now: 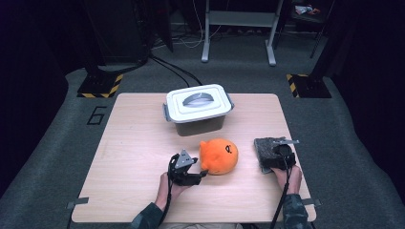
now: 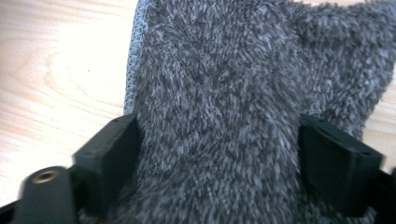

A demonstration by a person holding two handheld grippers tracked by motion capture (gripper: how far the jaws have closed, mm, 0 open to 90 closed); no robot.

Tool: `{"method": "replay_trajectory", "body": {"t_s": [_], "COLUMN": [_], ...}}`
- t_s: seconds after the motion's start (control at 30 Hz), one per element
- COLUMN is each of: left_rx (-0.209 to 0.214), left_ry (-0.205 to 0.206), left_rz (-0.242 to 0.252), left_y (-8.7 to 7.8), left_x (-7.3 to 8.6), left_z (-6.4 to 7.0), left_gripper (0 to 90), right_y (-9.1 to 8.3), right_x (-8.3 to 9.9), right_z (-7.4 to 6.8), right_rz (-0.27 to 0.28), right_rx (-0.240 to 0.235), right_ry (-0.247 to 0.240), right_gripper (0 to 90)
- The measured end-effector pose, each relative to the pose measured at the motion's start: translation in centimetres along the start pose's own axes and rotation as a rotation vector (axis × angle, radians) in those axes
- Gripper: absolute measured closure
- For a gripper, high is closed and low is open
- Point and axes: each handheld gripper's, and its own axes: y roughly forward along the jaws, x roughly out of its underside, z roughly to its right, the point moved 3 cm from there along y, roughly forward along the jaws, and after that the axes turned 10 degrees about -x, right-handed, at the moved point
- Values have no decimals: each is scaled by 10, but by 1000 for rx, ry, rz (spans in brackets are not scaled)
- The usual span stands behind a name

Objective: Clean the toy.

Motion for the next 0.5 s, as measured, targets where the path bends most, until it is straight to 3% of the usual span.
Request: {"method": "replay_trajectory", "body": {"t_s": [0.1,0.3,0.5], "left_rx": [-10,-15,-41], "left_ry": [33,10,15], "left_rz": [-29,-36,-10], "left_y": [4,4,6], "left_x": [3,3,4], "left_z": [3,3,6], "left_gripper": [506,612,693], "right_y": [-5,-10,-12], "right_x": [2,5,10], "right_z": [1,3,6], "right_rz": [16,37,77], "right_rx": [0,-11,-35], "right_ry": [15,27,29], "right_gripper": [360,640,725]}}
